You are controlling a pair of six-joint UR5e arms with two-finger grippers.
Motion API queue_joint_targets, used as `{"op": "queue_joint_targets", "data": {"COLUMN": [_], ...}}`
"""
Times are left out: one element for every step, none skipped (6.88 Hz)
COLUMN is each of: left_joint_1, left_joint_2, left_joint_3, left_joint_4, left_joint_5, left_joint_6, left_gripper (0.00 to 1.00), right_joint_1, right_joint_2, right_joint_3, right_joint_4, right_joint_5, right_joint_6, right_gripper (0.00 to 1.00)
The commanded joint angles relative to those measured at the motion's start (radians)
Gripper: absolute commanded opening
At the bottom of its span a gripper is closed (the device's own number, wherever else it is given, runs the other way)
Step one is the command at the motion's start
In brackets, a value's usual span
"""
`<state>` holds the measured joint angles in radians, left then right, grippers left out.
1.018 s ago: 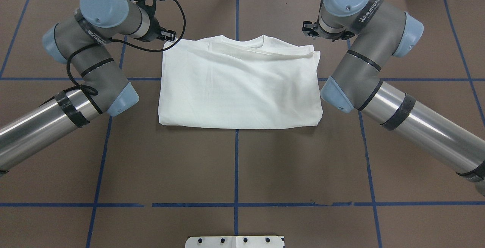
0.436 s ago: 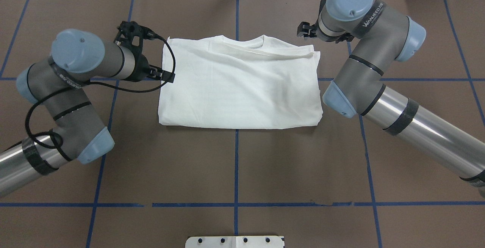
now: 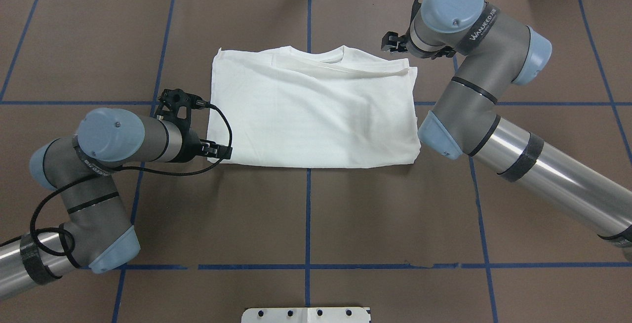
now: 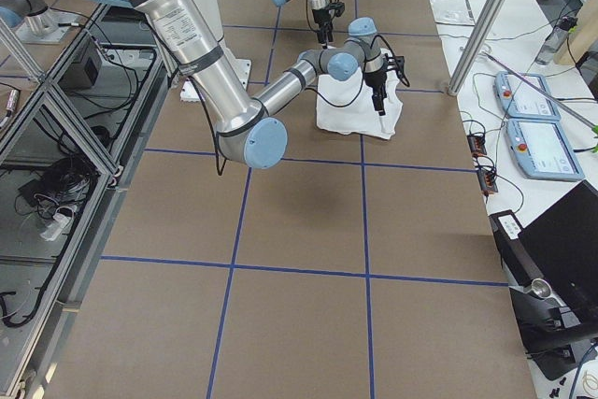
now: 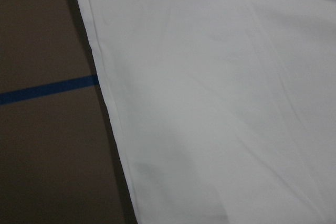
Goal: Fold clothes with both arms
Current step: 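Raise the right gripper away while lowering the left gripper to the folded shirt's side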
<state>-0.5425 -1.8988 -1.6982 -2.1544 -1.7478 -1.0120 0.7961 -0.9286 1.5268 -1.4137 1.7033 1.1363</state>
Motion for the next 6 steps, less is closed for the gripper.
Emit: {"op": "queue_joint_targets", "data": {"left_joint_1": [0.026, 0.026, 0.026, 0.026, 0.024, 0.007], "left_joint_2": [-0.002, -0.005, -0.006, -0.006, 0.000, 0.016], "left_joint_3": [0.000, 0.000, -0.003, -0.005, -0.008, -0.011], "left_joint_4": [-0.002, -0.002, -0.004, -0.002, -0.004, -0.005], "left_joint_5": [0.013, 0.011, 0.011, 0.011, 0.013, 0.010], "left_joint_6": [-0.043, -0.045, -0.045, -0.042, -0.033, 0.011], "left_gripper": [0.54, 0.28, 0.00, 0.00, 0.00, 0.00], "right_joint_1": [-0.005, -0.005, -0.005, -0.006, -0.009, -0.009], "right_joint_2": [-0.001, 0.001, -0.001, -0.001, -0.001, -0.001], "right_joint_3": [0.003, 0.004, 0.007, 0.006, 0.006, 0.007], "right_joint_4": [0.012, 0.012, 0.012, 0.012, 0.012, 0.012], "right_joint_5": [-0.001, -0.001, -0.001, -0.001, -0.002, -0.002], "right_joint_6": [0.003, 0.003, 0.002, 0.002, 0.002, 0.005], "right_gripper": [1.00, 1.00, 1.00, 1.00, 1.00, 1.00]}}
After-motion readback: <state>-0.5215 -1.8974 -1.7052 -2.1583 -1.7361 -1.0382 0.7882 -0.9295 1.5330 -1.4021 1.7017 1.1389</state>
